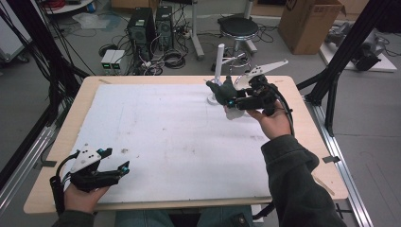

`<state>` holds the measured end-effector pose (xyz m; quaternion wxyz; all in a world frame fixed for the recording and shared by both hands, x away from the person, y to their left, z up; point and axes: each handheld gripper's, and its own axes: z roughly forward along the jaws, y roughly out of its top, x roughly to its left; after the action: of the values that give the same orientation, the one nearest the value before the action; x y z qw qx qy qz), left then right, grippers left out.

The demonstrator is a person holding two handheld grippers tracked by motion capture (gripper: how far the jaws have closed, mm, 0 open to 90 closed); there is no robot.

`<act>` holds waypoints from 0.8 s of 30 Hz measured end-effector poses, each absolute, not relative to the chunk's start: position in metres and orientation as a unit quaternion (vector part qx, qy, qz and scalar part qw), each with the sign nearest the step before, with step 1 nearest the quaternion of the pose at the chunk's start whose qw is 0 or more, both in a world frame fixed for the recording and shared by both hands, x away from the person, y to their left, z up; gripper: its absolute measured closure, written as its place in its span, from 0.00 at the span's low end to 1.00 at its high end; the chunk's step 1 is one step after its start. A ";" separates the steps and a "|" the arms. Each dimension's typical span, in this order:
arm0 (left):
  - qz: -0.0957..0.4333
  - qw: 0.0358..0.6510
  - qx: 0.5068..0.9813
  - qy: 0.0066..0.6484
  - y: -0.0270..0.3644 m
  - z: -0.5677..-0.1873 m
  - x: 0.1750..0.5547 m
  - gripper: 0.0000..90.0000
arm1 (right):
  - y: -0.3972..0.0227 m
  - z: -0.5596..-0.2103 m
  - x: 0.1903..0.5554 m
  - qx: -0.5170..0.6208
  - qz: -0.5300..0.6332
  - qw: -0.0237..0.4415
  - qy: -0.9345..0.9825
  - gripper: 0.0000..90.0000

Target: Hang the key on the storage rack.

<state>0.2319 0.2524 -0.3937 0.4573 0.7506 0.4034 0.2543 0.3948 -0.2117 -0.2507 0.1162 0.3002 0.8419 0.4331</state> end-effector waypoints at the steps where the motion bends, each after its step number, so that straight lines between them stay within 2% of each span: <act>1: 0.254 0.457 0.751 0.403 0.252 -0.394 0.232 0.26 | -0.212 -0.249 0.395 0.300 0.434 0.119 0.841 0.59; 16: 0.256 0.457 0.751 0.403 0.253 -0.394 0.232 0.26 | -0.215 -0.222 0.413 0.314 0.439 0.141 0.830 0.59; 24: 0.255 0.457 0.751 0.403 0.254 -0.394 0.231 0.26 | -0.218 -0.226 0.423 0.333 0.432 0.153 0.824 0.59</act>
<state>0.2314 0.2537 -0.3936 0.4569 0.7510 0.4029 0.2549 0.4232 -0.2183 -0.2261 0.1528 0.3328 0.8244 0.4316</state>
